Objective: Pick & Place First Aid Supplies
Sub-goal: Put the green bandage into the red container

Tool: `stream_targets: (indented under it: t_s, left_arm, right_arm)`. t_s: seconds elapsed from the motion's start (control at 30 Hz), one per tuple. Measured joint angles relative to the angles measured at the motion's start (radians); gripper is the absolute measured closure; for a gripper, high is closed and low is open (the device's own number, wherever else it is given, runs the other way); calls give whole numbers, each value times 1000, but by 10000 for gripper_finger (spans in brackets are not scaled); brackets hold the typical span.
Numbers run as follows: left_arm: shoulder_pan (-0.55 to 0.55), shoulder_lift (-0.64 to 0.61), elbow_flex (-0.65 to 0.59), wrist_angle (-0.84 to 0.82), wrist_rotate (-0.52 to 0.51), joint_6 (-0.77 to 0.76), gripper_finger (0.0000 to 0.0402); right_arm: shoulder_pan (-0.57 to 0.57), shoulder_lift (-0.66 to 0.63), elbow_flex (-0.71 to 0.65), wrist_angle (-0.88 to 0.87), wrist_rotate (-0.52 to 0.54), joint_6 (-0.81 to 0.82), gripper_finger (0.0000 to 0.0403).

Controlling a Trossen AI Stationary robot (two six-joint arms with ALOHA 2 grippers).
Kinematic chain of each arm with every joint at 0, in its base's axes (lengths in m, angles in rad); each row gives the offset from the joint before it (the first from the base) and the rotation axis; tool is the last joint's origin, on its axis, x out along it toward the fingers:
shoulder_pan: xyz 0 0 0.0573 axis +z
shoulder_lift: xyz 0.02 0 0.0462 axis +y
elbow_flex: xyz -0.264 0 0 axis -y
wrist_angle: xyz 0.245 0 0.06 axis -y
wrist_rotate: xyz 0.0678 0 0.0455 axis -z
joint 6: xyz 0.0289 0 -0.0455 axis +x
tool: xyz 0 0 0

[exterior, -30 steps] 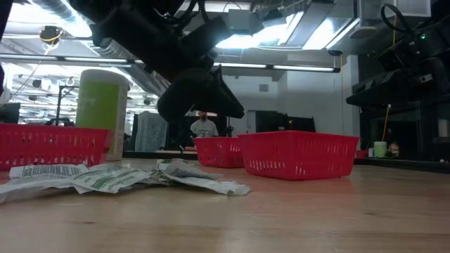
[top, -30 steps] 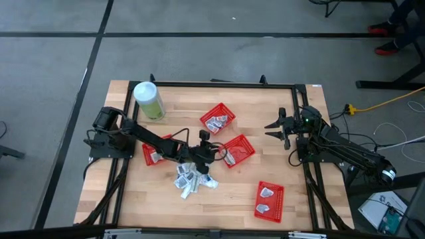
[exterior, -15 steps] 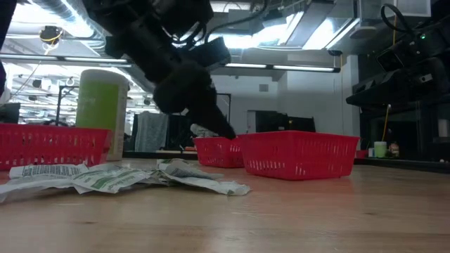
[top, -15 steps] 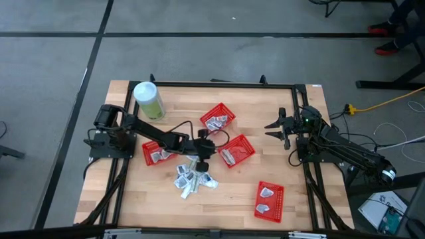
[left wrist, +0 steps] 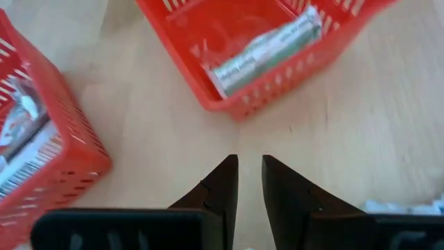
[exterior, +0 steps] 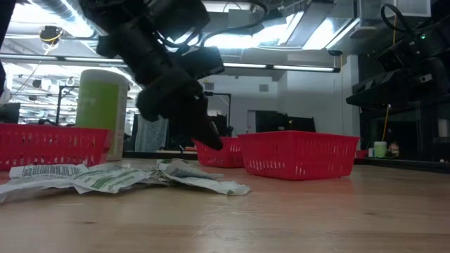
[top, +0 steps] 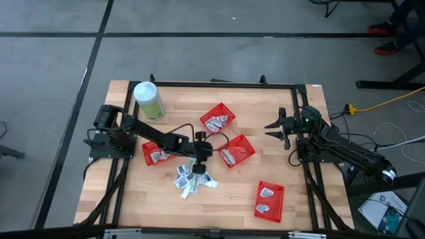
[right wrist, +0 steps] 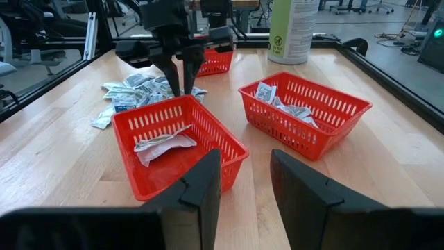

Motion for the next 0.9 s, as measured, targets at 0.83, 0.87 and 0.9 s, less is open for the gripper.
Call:
stream_targets:
  t_s: [0.83,0.87,0.9]
  left_arm:
    - [-70,-172,-78,-264,-66,-206,343]
    - [-67,-172,-78,-269,-66,-221,342]
    - [-67,-172,-78,-267,-65,-231,341]
  right_arm:
    - [0,0,0,0,0,0,276]
    - [0,0,0,0,0,0,276]
    - [0,0,0,0,0,0,276]
